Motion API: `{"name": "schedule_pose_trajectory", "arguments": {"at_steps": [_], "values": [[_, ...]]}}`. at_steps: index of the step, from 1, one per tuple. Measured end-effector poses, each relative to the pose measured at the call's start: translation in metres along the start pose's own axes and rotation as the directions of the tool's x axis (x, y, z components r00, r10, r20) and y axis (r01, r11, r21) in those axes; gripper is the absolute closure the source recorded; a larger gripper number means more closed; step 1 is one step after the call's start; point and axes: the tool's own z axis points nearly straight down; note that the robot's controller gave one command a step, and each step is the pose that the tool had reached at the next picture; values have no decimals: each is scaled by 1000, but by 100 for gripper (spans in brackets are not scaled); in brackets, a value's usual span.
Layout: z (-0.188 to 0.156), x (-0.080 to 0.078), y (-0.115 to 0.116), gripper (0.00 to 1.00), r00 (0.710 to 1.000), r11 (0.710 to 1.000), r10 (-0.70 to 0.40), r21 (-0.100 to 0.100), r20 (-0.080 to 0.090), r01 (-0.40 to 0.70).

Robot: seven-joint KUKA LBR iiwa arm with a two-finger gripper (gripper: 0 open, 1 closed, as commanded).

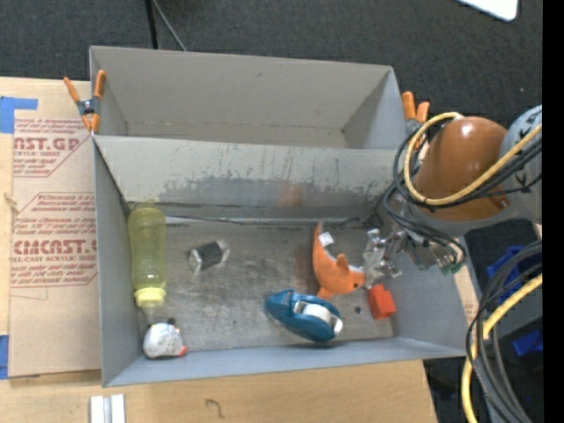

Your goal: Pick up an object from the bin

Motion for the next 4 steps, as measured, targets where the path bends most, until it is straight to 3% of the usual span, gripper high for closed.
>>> {"name": "schedule_pose_trajectory", "arguments": {"at_steps": [1, 2, 3, 4], "values": [[23, -3, 1, 100, 1000, 1000, -11, -4, -6, 11], [40, -25, -12, 0, 1000, 1000, -25, 0, -12, 25], [40, -27, -11, 0, 1000, 1000, -25, 3, -4, 25], [4, -36, -6, 0, 1000, 1000, -29, -7, -12, 29]]}}
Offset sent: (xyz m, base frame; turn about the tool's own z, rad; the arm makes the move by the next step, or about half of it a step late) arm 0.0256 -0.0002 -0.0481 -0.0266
